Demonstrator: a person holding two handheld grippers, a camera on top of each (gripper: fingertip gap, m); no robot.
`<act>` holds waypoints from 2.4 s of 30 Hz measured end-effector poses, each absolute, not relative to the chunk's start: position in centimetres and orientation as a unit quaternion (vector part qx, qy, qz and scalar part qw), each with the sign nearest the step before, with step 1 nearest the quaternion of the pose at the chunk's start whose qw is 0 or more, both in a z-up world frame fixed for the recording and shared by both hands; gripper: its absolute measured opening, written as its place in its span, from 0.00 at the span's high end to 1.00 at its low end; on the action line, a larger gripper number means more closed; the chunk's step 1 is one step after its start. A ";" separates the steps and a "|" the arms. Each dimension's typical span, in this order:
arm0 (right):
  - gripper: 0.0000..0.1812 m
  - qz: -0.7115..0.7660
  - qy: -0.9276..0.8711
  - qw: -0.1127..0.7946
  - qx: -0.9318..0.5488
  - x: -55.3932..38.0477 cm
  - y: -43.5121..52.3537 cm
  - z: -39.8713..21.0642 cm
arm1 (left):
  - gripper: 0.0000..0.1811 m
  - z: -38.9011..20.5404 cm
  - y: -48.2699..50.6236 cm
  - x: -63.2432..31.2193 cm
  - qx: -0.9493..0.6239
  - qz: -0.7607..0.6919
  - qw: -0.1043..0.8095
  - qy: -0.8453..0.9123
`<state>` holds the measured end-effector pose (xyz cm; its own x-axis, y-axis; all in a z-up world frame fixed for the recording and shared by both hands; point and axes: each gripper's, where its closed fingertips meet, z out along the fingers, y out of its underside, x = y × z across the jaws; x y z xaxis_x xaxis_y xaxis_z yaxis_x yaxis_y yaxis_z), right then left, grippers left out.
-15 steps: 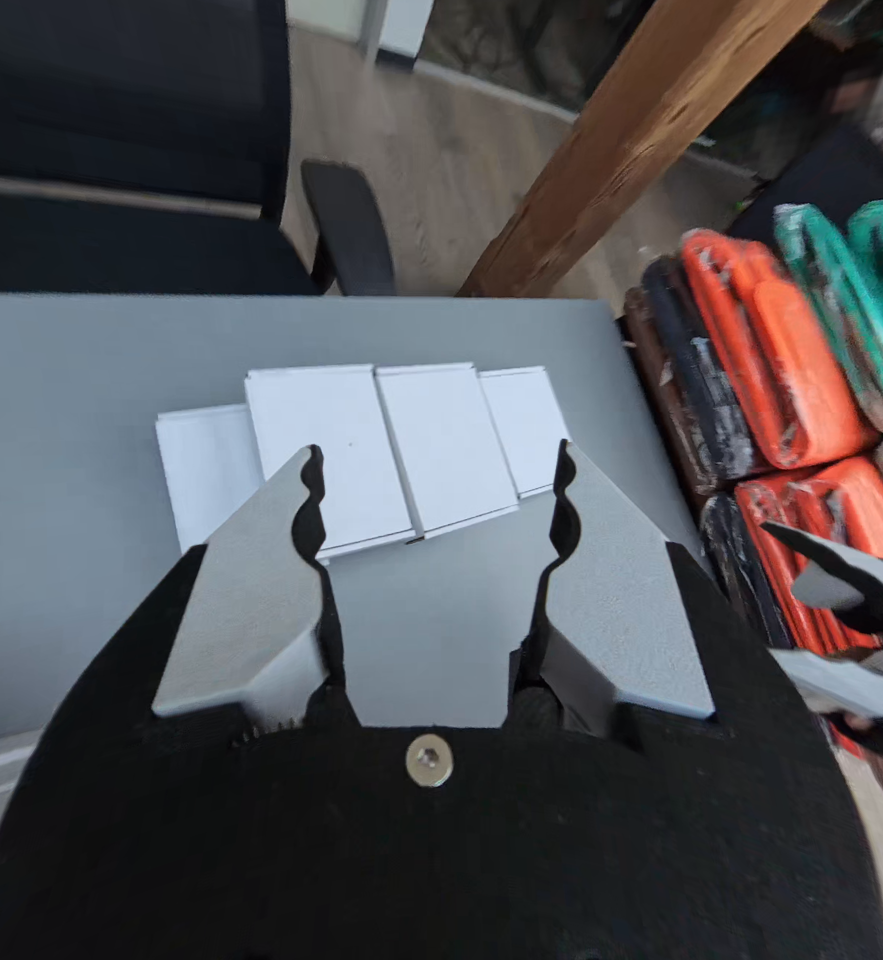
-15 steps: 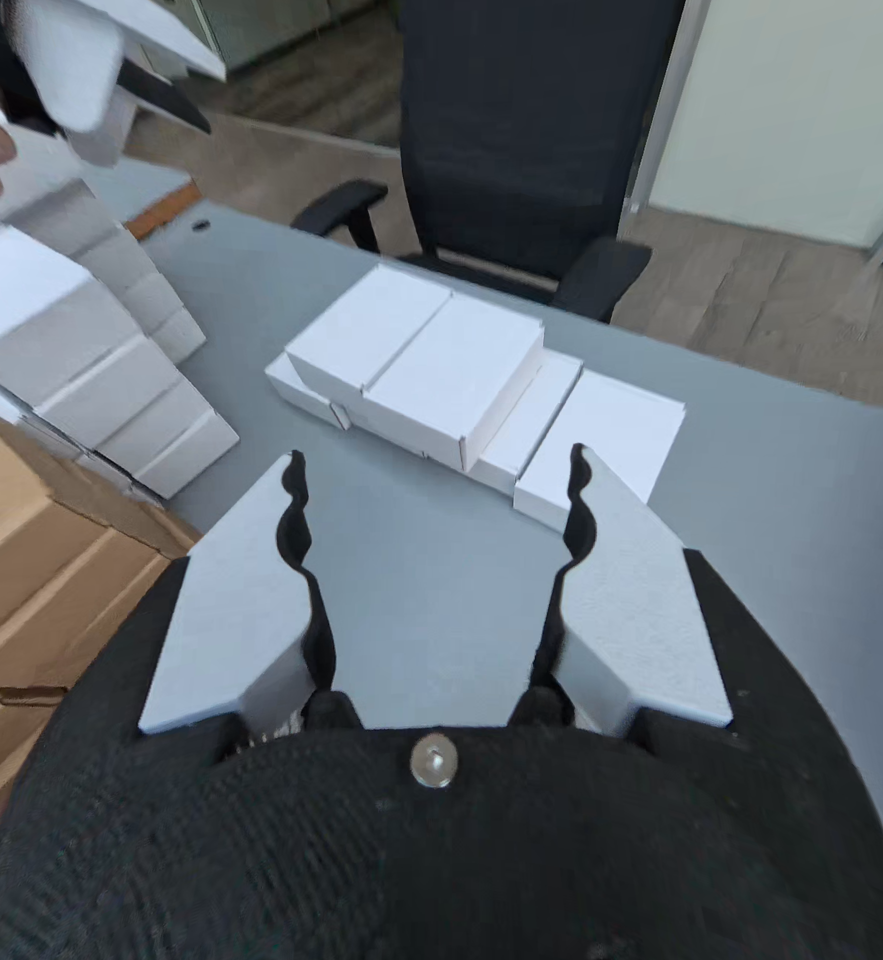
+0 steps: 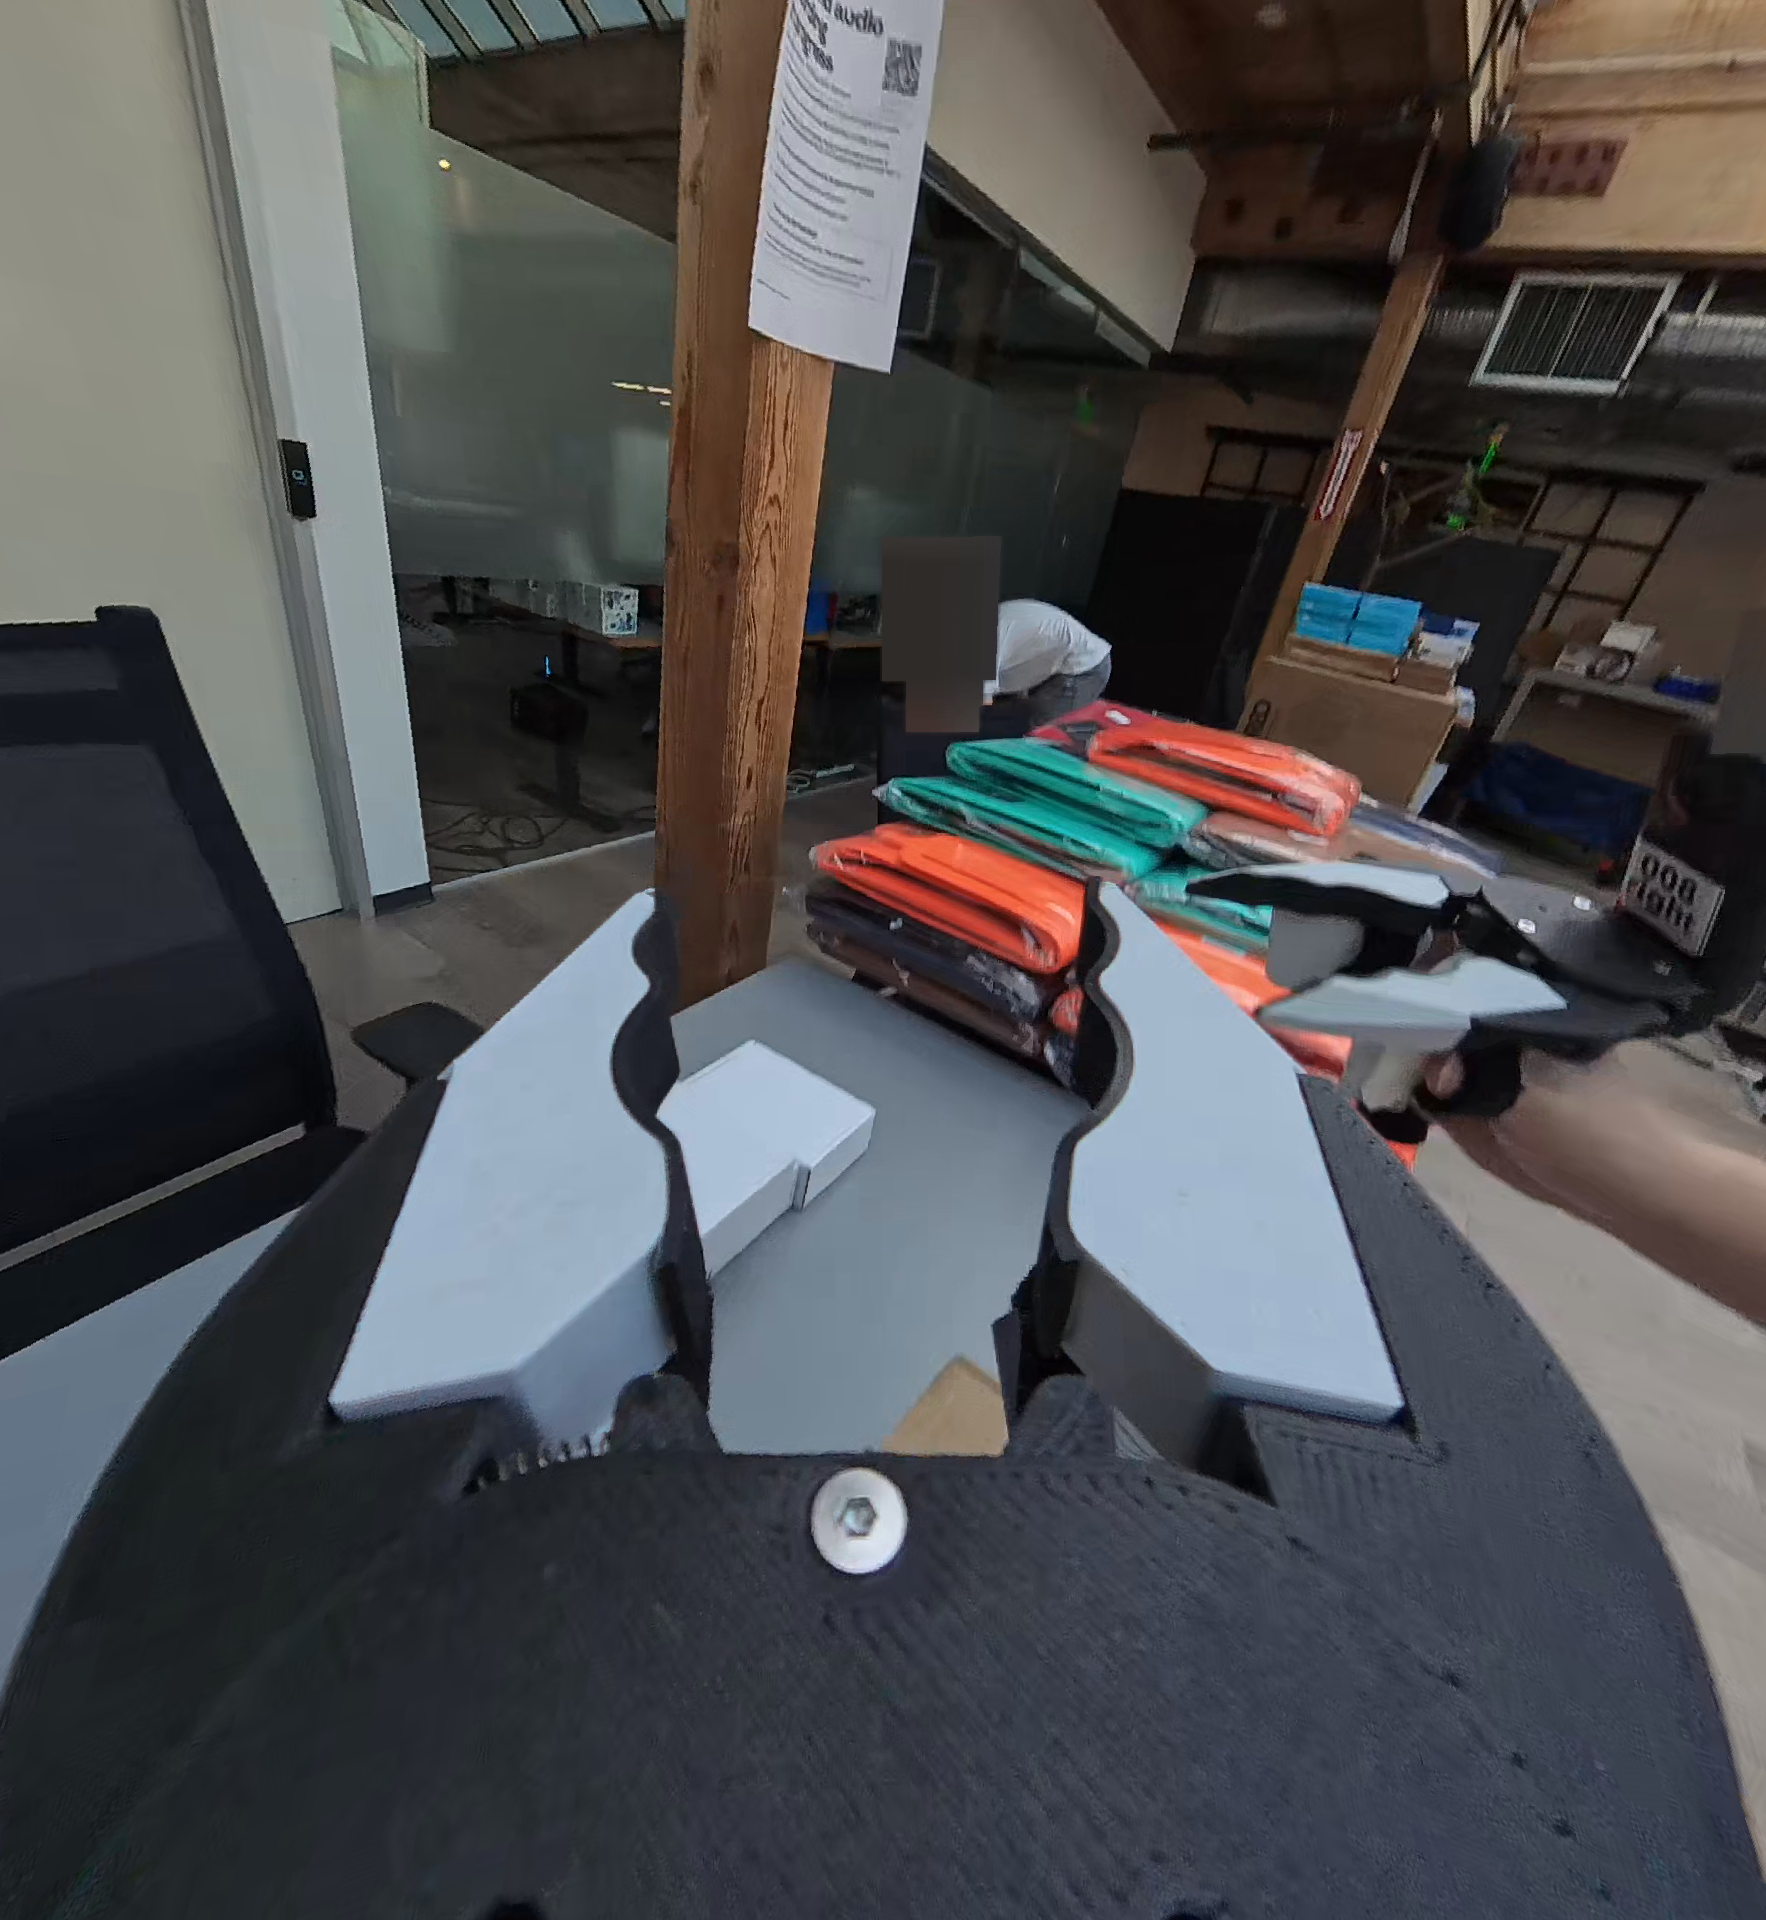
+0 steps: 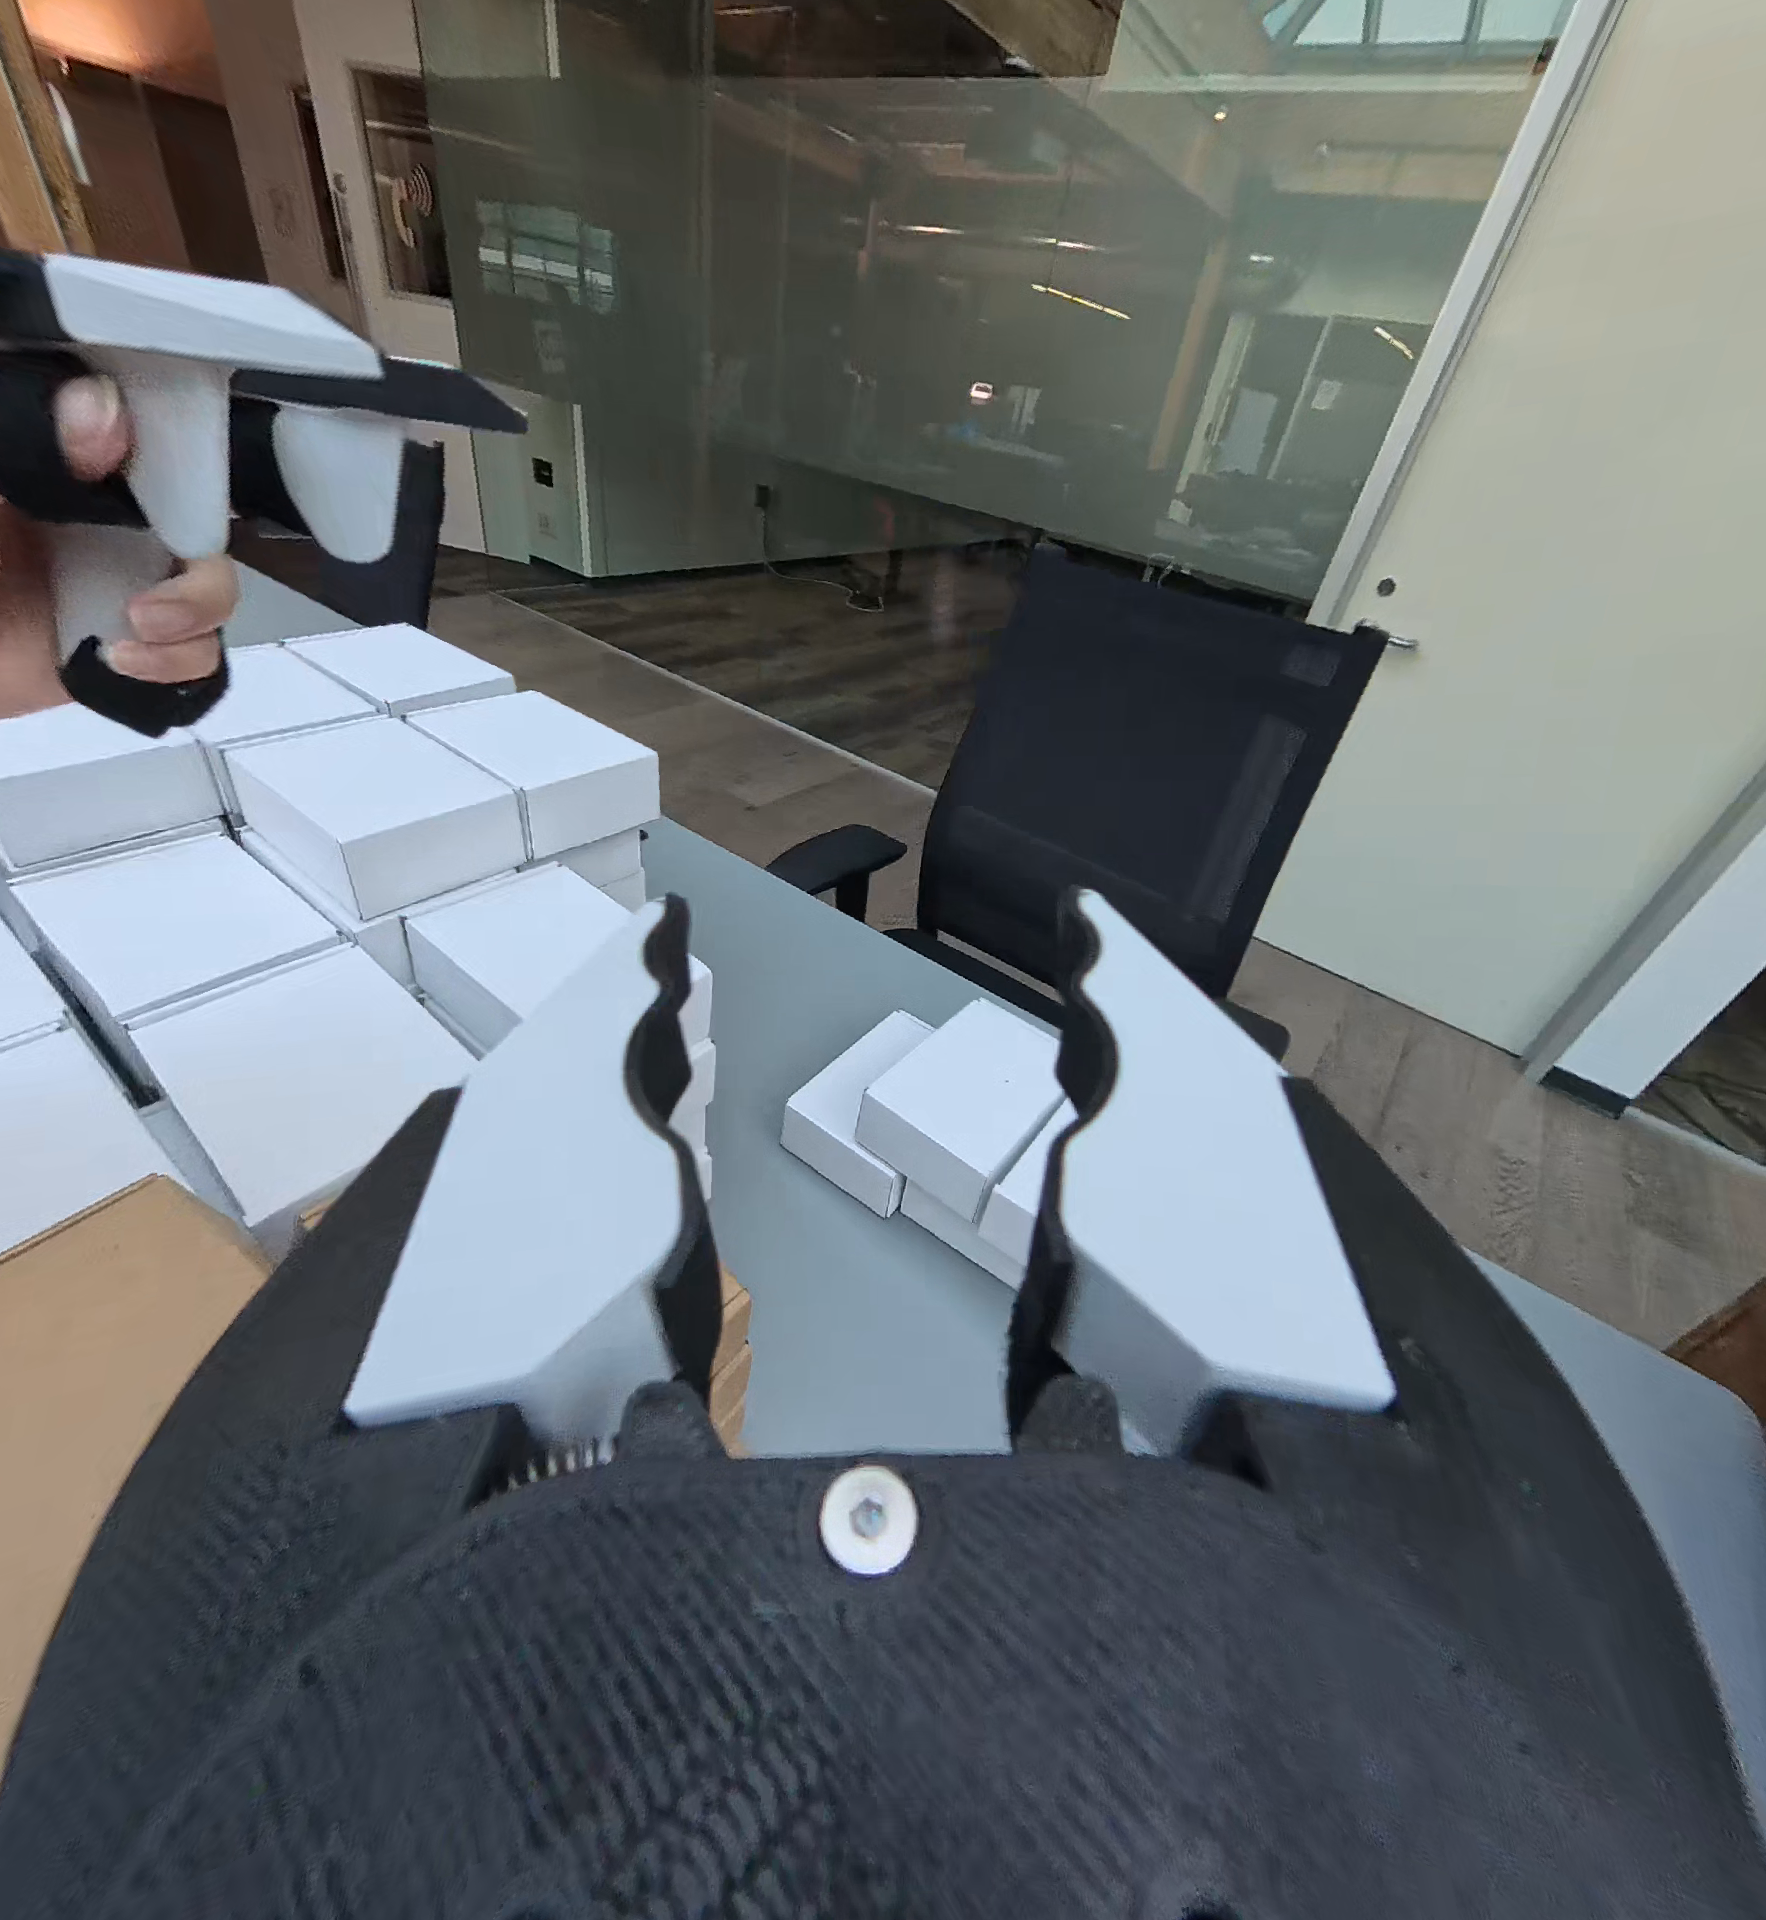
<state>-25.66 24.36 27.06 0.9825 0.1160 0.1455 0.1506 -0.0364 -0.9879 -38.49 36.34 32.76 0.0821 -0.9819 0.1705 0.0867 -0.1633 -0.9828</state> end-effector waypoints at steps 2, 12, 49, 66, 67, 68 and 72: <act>0.72 -0.026 -0.086 0.699 -0.710 -27.4 23.9 27.1 | 0.58 31.1 35.8 -41.9 -0.555 -0.493 0.499 0.446; 0.86 0.007 -0.032 0.682 -0.730 -29.3 20.7 24.3 | 0.58 25.0 42.0 -58.2 -0.645 -0.345 0.445 0.516; 0.74 0.124 -0.006 0.575 -0.808 -35.0 17.2 18.1 | 0.36 7.4 52.4 -59.9 -0.601 -0.055 0.085 0.793; 0.74 0.162 0.043 0.566 -0.807 -26.5 15.0 14.0 | 0.27 15.6 47.5 -55.3 -0.742 -0.084 0.038 0.664; 0.74 0.165 0.046 0.565 -0.807 -25.4 14.8 13.4 | 0.27 17.0 46.6 -52.8 -0.751 -0.108 0.039 0.651; 0.74 0.169 0.048 0.563 -0.808 -24.2 14.6 12.7 | 0.27 18.3 45.6 -49.5 -0.761 -0.133 0.043 0.634; 0.74 0.201 0.060 0.565 -0.798 -18.6 14.8 12.0 | 0.28 20.8 40.5 -32.6 -0.781 -0.243 0.043 0.573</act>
<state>-18.64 14.80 12.03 0.9123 0.1304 -0.3883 -0.3226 -0.3553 -0.8773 -32.63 40.55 20.84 0.2242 -0.9167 0.3308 -0.8753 -0.3386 -0.3452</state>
